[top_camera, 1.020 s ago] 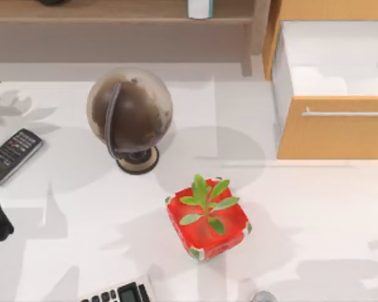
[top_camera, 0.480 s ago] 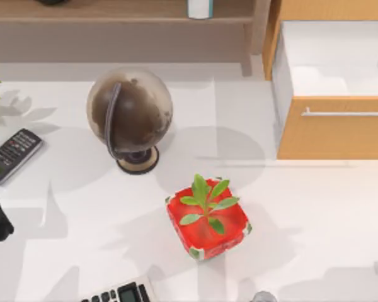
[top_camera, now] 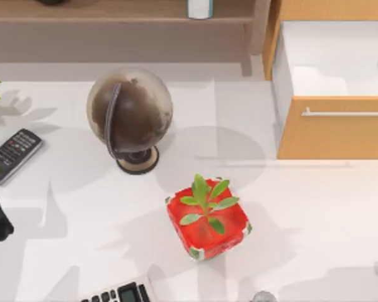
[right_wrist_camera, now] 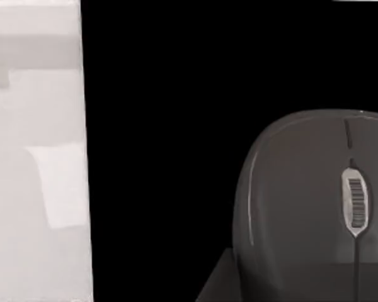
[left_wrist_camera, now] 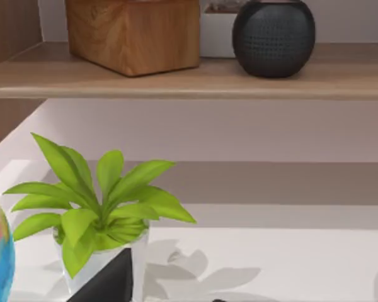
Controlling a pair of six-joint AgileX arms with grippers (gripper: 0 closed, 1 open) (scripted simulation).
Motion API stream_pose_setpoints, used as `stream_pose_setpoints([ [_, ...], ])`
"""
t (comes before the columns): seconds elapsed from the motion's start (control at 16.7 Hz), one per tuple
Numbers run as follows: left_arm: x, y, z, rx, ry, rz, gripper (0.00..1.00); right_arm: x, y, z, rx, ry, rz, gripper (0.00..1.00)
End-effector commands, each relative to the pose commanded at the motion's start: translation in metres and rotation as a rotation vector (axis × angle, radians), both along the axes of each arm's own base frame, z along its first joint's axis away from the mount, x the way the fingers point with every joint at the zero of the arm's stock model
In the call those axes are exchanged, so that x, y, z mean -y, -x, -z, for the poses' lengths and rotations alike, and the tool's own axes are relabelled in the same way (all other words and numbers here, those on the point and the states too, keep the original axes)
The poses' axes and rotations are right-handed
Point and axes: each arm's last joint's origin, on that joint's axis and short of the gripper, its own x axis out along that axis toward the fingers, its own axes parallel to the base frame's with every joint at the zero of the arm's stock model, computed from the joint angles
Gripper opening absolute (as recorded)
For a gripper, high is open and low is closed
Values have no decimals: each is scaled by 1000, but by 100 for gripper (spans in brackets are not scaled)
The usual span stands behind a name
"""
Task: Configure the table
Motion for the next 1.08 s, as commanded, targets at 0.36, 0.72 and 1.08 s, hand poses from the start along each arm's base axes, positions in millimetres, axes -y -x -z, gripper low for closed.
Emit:
stream_pose_setpoints([
  [0.36, 0, 0, 0, 0, 0, 0, 100, 0, 0, 0, 0, 0, 0, 90],
  [0.72, 0, 0, 0, 0, 0, 0, 100, 0, 0, 0, 0, 0, 0, 100],
  [1.08, 0, 0, 0, 0, 0, 0, 100, 0, -1, 0, 11, 2, -8, 100],
])
